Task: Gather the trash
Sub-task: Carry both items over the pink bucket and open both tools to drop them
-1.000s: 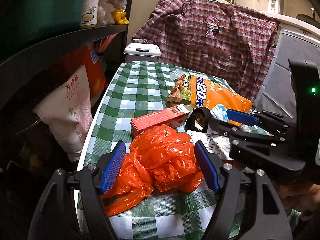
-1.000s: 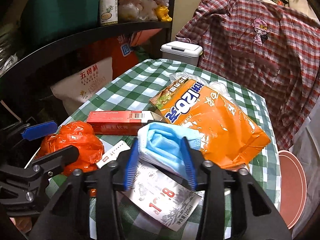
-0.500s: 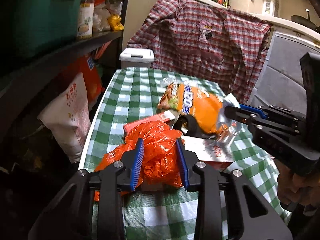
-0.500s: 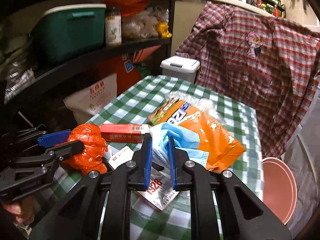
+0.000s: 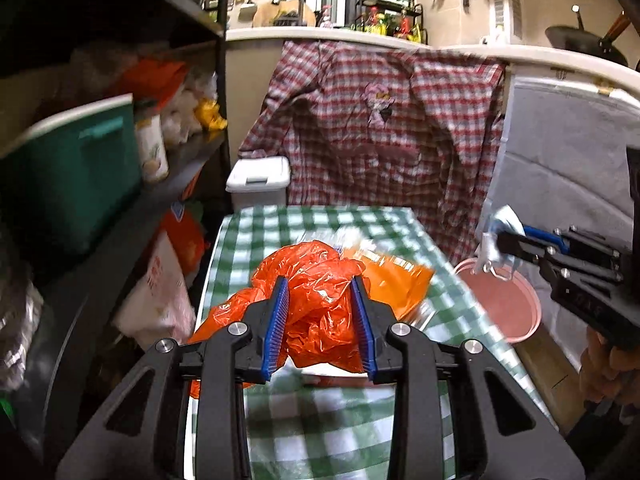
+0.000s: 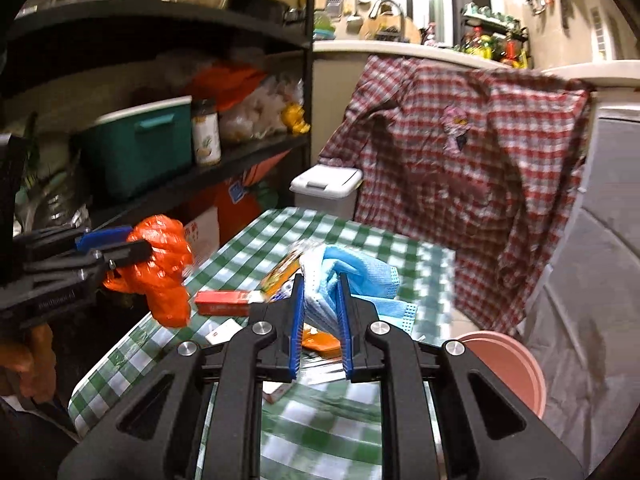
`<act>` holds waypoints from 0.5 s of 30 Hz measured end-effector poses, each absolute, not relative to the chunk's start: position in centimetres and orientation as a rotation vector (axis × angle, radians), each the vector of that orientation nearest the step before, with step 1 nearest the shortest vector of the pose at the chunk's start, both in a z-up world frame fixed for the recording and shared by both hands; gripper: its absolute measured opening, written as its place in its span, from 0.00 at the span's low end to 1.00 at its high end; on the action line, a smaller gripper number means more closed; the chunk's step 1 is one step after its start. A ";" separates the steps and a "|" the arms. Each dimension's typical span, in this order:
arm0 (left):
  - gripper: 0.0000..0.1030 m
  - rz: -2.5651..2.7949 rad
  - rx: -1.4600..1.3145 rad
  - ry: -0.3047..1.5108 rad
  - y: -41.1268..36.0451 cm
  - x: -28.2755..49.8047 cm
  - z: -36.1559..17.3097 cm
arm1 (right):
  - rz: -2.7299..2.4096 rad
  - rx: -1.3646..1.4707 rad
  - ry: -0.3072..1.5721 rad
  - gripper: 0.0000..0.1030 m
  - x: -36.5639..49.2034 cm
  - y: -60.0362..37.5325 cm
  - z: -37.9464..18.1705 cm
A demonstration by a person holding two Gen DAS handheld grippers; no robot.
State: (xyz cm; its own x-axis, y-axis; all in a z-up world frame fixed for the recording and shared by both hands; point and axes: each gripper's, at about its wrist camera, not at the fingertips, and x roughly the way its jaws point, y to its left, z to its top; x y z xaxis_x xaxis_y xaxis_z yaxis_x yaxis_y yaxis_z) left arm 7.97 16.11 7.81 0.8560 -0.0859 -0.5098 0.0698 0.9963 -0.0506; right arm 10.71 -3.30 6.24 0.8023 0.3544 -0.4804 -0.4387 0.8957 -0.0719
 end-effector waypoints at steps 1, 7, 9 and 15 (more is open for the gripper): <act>0.30 -0.088 -0.031 0.527 15.6 8.1 8.7 | 0.420 -0.181 0.468 0.15 10.6 -4.0 6.9; 0.30 -0.117 -0.034 0.500 12.1 8.9 11.4 | 0.363 -0.157 0.418 0.15 10.3 -9.2 10.4; 0.30 -0.129 -0.043 0.496 10.4 9.6 11.9 | 0.339 -0.152 0.409 0.15 10.5 -11.0 11.3; 0.30 -0.170 -0.078 0.475 5.8 11.6 12.9 | 0.260 -0.138 0.392 0.15 11.4 -16.0 12.5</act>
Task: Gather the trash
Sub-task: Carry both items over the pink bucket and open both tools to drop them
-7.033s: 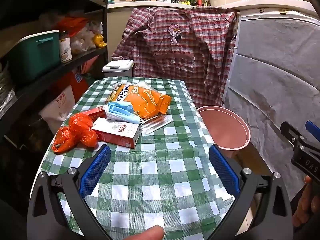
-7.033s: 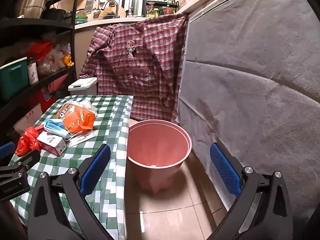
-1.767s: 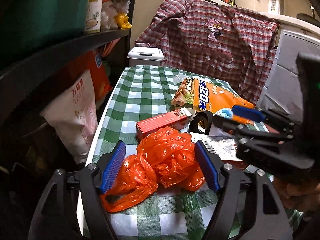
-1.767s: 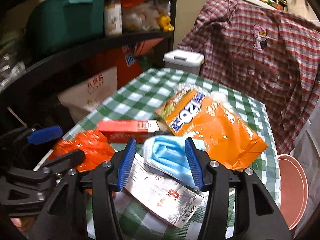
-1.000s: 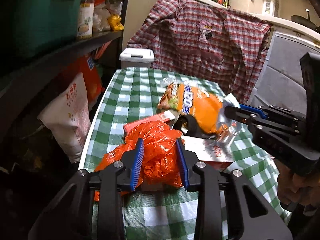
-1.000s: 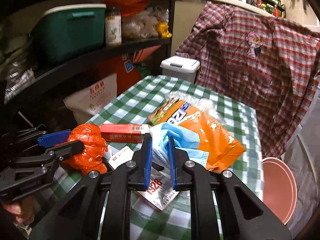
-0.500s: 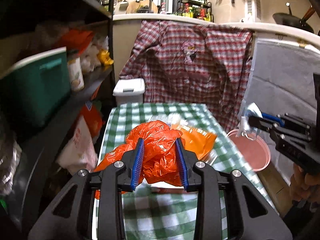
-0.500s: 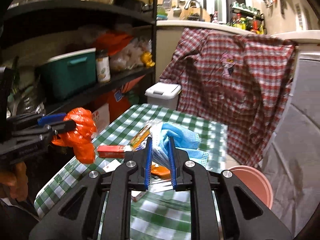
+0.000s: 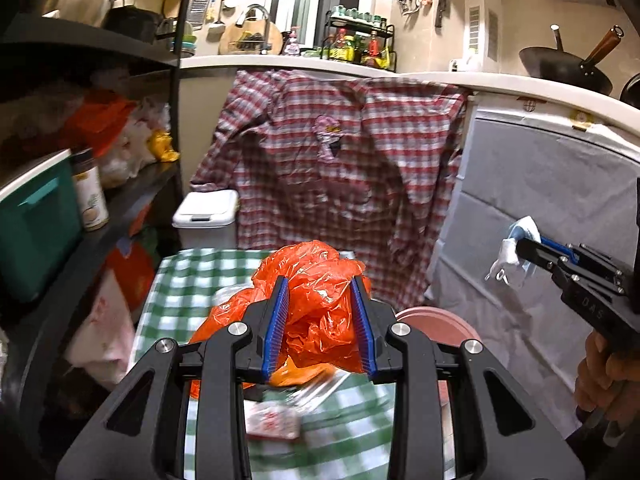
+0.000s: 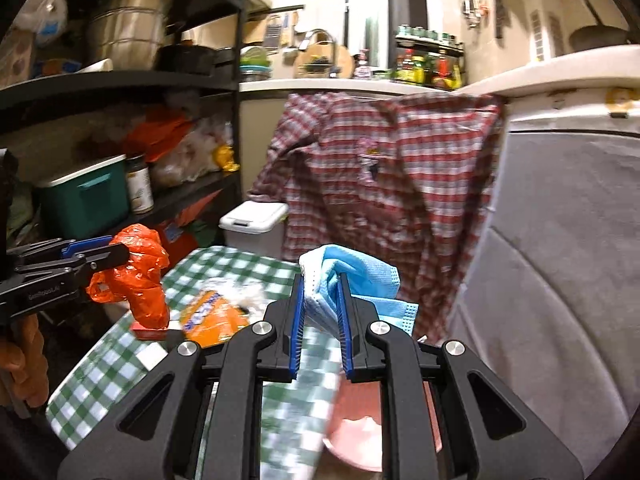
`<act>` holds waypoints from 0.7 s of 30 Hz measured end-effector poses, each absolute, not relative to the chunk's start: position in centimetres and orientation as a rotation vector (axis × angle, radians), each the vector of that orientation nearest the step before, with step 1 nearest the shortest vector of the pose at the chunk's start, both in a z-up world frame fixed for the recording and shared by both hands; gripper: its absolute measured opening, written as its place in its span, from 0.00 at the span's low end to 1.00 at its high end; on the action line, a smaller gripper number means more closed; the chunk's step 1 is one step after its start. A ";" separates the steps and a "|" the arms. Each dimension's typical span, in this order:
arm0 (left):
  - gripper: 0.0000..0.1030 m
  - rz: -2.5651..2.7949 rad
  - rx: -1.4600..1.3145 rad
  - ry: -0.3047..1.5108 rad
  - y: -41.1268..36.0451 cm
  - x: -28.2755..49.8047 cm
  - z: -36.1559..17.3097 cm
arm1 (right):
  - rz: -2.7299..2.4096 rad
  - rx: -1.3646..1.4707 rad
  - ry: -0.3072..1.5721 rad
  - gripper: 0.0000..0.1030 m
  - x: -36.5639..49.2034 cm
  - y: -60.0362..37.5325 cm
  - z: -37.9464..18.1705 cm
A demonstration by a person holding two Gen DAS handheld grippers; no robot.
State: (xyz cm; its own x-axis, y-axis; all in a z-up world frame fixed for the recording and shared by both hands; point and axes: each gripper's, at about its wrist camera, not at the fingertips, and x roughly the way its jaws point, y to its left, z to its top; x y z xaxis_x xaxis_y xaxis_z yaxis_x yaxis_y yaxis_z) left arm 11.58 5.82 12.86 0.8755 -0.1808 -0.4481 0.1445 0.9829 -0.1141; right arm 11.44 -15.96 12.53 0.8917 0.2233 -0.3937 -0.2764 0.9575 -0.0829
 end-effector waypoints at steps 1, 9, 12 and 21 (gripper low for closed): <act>0.30 -0.175 -0.080 0.473 5.3 11.8 13.0 | 0.248 -0.134 0.390 0.15 11.6 -16.7 12.6; 0.30 -0.237 -0.080 0.457 -0.2 14.2 12.8 | 0.174 -0.074 0.392 0.15 12.9 -21.2 10.8; 0.30 -0.270 -0.092 0.474 -1.8 15.2 11.5 | 0.162 -0.050 0.406 0.15 13.5 -22.5 9.9; 0.30 -0.382 -0.019 0.524 -6.7 15.9 6.6 | 0.150 -0.017 0.483 0.15 15.4 -24.4 6.9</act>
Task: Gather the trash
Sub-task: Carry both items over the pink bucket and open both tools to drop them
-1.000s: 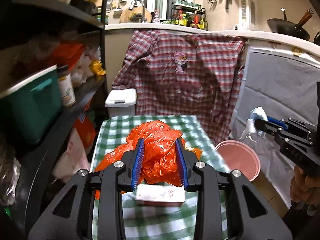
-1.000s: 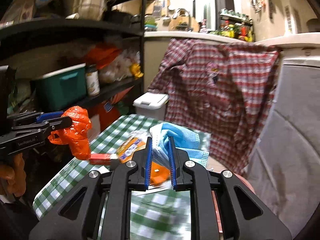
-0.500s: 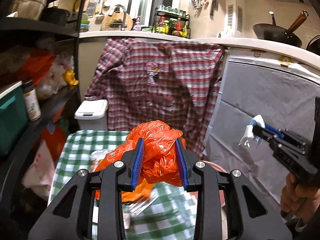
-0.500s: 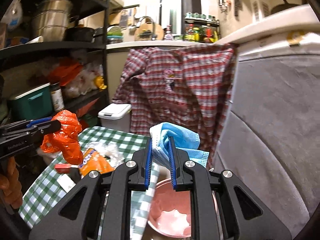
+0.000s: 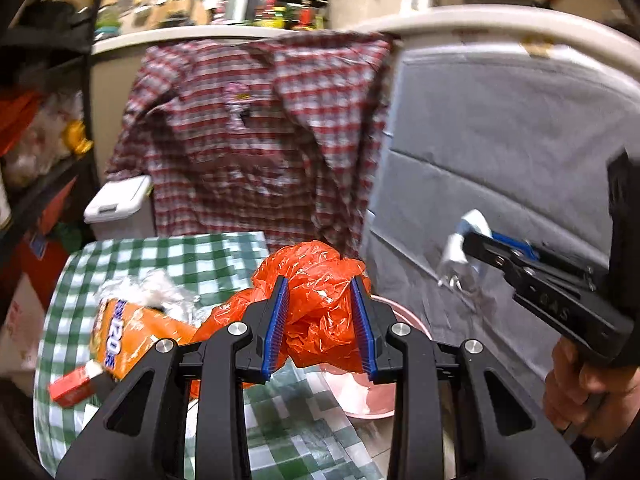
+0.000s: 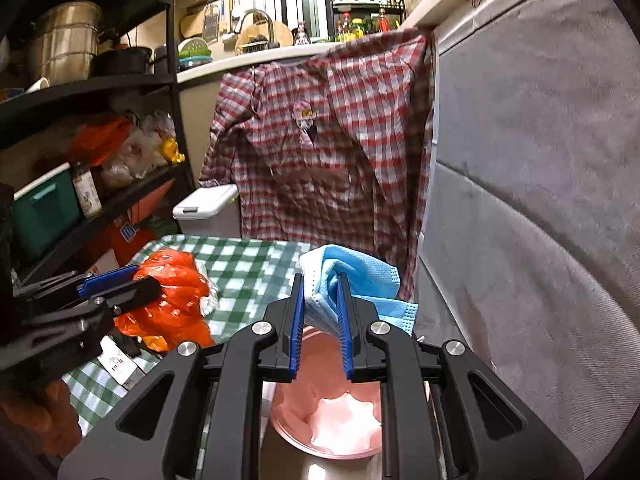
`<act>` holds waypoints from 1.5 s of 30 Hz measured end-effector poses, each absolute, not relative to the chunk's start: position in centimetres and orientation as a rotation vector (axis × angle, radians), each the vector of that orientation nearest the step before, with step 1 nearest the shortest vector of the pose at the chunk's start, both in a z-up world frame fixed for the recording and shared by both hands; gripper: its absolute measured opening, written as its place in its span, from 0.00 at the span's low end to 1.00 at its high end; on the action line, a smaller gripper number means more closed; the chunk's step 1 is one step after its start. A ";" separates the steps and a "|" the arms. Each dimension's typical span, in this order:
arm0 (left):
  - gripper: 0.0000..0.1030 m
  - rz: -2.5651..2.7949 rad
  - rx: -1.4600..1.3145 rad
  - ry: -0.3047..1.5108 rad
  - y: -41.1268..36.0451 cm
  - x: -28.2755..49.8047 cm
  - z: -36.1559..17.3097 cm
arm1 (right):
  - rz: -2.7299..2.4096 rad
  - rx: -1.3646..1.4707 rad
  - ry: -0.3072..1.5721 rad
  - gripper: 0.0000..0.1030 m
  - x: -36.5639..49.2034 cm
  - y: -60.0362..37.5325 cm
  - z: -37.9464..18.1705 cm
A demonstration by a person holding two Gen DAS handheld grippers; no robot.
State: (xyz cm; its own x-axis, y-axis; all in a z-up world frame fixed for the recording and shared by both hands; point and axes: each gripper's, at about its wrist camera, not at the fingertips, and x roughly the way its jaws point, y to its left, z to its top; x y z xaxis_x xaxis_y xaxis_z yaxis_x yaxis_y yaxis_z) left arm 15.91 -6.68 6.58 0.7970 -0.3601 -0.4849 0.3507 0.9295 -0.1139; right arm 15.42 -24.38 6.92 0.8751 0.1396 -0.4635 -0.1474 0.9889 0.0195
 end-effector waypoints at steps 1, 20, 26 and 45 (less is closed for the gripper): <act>0.31 -0.396 -0.023 0.528 -7.0 16.0 6.3 | 0.145 -0.018 0.487 0.15 15.6 -24.5 6.7; 0.31 -0.489 0.011 0.612 -11.0 20.4 2.4 | 0.095 0.017 0.554 0.16 19.5 -26.0 3.4; 0.31 -0.490 0.038 0.631 -11.4 20.7 1.3 | 0.099 0.015 0.554 0.16 20.0 -25.6 3.1; 0.51 -0.436 -0.019 0.635 -9.6 22.0 2.0 | 0.027 0.025 0.548 0.48 20.2 -26.6 2.9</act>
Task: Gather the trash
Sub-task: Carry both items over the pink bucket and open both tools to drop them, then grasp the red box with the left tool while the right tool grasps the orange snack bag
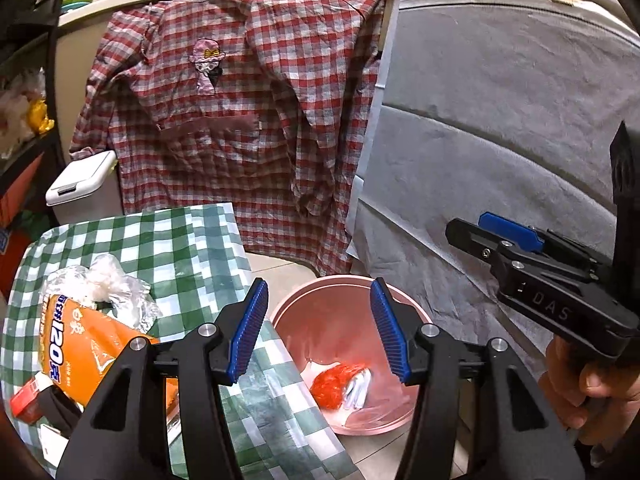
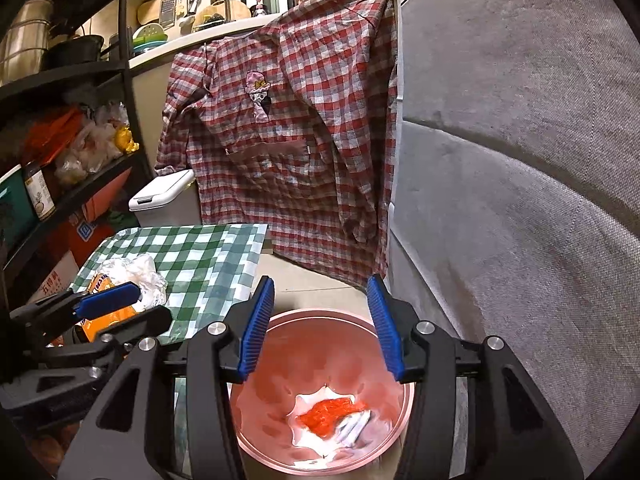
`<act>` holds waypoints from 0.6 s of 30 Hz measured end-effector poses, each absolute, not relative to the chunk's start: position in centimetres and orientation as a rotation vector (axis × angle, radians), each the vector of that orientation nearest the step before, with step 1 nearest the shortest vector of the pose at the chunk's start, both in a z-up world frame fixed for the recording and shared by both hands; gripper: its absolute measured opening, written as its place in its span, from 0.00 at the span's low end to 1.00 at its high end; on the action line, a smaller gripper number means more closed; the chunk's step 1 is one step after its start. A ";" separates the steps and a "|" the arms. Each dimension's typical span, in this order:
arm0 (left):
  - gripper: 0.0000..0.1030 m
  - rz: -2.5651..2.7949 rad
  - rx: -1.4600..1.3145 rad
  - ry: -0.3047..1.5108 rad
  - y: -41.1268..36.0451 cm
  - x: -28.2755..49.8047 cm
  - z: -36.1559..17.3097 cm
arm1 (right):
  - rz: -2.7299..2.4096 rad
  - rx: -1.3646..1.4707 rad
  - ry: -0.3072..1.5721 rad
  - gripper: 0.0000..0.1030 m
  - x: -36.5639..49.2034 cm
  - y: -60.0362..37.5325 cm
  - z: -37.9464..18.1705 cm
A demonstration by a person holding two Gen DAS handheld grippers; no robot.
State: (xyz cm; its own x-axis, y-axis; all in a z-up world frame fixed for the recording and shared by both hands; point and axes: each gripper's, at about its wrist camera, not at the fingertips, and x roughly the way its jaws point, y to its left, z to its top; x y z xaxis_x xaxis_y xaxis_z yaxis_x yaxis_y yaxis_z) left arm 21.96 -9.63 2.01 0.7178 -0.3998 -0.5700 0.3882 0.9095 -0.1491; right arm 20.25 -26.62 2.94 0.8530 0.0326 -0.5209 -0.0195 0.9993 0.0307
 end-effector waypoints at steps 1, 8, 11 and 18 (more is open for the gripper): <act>0.51 -0.433 -0.016 0.630 -9.4 21.8 2.2 | 0.028 0.024 0.546 0.48 20.2 -26.5 3.0; 0.50 -0.415 -0.023 0.592 -7.3 20.6 3.7 | 0.042 0.028 0.501 0.48 19.4 -25.4 3.8; 0.46 -0.402 -0.034 0.569 -5.5 20.2 4.7 | 0.051 0.027 0.482 0.48 19.0 -24.6 4.2; 0.34 -0.343 -0.100 0.531 1.1 19.0 7.6 | 0.103 0.025 0.451 0.42 18.3 -21.9 4.8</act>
State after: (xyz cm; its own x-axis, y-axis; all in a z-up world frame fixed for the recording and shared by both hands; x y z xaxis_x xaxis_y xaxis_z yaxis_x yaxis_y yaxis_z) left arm 19.03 1.11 7.58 0.8072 -0.3453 -0.4787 0.2939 0.9385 -0.1814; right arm 18.32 -21.90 4.75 0.8948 0.1051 -0.4339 -0.0942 0.9945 0.0466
